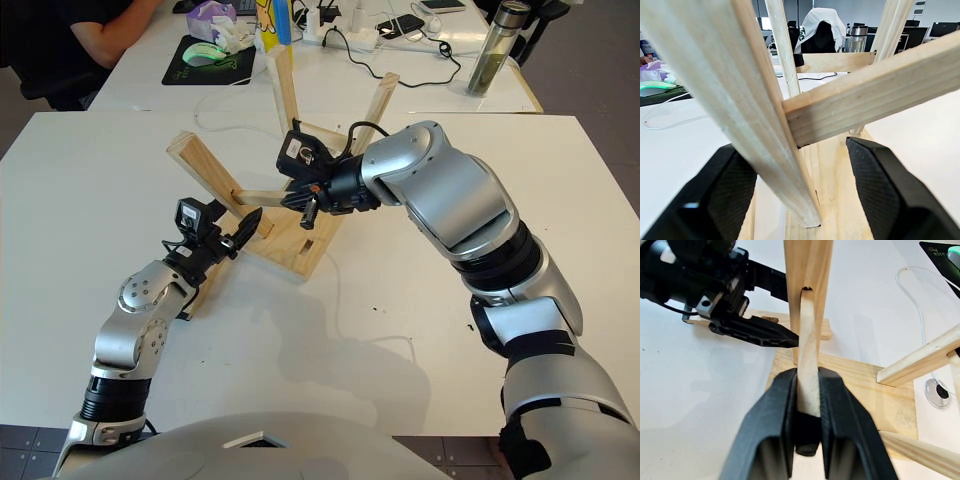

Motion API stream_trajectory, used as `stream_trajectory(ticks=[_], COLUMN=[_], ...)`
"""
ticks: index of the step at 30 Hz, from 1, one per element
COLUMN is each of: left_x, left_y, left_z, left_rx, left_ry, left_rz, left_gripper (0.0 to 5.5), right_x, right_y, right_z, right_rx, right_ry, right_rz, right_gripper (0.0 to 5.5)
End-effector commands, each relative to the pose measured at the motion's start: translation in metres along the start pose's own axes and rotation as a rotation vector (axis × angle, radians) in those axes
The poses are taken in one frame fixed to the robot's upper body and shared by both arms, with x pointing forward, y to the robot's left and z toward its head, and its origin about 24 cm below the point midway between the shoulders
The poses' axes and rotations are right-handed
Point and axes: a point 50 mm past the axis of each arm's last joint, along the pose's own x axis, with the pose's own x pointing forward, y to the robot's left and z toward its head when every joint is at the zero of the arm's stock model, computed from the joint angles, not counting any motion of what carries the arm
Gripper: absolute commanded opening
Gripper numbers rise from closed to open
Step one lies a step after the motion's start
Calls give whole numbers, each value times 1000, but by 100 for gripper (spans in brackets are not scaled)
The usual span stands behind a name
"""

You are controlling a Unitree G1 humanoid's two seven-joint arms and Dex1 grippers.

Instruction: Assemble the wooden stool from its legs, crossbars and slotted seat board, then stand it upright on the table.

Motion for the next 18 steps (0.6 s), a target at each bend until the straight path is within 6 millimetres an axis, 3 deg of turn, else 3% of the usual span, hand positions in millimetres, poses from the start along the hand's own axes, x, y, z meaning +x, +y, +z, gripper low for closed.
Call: stream_trajectory(ticks=[1, 7, 8, 18], left_x=[10, 9, 9, 9], left_y=[-21, -21, -21, -19], left_z=[7, 7, 7, 7], left_rx=[-40, -42, -42, -45], left_ry=[-54, -52, -51, -55], left_rz=[-138, -135, -135, -133], left_gripper=[307, 307, 307, 307], right_x=[8, 8, 7, 8], right_y=[10, 10, 10, 11], right_z=[6, 5, 4, 2], right_rx=[-40, -39, -39, -41], right_ry=[-23, -16, -15, -8], right_rz=[68, 70, 71, 80], right_gripper=[43, 43, 80, 223])
